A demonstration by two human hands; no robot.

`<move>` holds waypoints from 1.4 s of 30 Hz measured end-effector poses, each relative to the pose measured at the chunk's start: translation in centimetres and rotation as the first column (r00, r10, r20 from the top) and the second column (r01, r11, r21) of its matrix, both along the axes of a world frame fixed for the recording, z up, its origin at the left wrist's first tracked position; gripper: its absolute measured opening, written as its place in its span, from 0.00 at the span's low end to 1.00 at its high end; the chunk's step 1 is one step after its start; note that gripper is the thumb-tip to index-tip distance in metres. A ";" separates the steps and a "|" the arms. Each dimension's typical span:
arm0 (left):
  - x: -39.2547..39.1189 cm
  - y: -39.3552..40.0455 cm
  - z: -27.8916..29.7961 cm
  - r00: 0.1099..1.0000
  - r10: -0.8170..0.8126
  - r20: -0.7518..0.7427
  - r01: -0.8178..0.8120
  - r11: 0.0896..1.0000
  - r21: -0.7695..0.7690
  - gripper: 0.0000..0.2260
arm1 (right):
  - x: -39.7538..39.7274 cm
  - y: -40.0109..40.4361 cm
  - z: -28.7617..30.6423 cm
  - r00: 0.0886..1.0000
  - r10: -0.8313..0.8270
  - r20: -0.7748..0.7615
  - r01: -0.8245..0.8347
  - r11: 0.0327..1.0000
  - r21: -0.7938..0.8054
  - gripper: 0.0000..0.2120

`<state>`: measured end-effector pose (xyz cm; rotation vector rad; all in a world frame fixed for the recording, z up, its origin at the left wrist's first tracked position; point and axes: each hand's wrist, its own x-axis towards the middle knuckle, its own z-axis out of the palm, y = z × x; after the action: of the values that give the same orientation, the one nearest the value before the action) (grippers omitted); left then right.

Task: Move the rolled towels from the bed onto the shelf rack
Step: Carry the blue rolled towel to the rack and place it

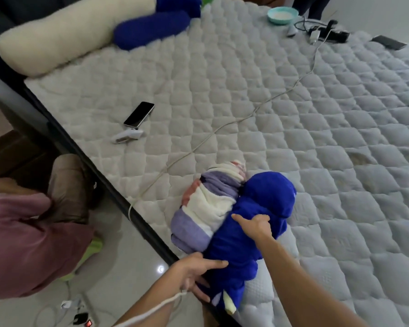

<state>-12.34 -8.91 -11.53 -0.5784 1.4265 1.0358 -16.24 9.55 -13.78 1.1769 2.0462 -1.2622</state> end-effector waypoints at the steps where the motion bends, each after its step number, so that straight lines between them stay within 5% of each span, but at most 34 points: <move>1: -0.2 0.2 0.0 1.000 -0.021 0.011 0.021 1.000 0.009 0.33 | -0.3 0.4 -0.1 1.000 -0.012 0.012 0.012 1.000 -0.006 0.60; 5: -0.5 1.0 -0.1 0.994 -0.072 0.086 0.069 0.997 0.044 0.24 | -0.3 2.1 -0.1 0.985 -0.171 0.001 0.171 0.984 -0.056 0.55; 13: -0.7 2.8 1.0 0.965 -0.249 -0.079 0.248 0.969 -0.022 0.31 | 2.5 4.9 -0.1 0.885 -0.460 -0.063 0.433 0.866 -0.248 0.29; 20: 0.0 -0.1 4.4 0.947 -0.124 -0.296 0.145 0.988 0.047 0.34 | 3.3 3.2 3.5 0.830 -0.528 -0.182 0.396 0.786 -0.475 0.35; 33: 14.0 -18.7 16.8 0.799 0.186 -0.572 -0.193 0.980 0.049 0.27 | 7.4 -18.1 16.7 0.821 -0.122 -0.558 -0.248 0.804 -0.540 0.37; 39: 29.9 -27.9 19.1 0.700 0.386 -0.601 -0.457 0.889 0.037 0.32 | 18.1 -32.8 19.2 0.772 0.149 -0.618 -0.602 0.487 -0.633 0.22; 42: 37.6 -31.6 20.2 0.685 0.484 -0.545 -0.548 0.835 0.052 0.23 | 24.1 -39.6 19.9 0.702 0.299 -0.646 -0.712 0.299 -0.636 0.26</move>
<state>25.22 -40.55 8.67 -0.8532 1.8826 1.6793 7.90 -30.10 6.15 -0.3012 1.3723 -1.8854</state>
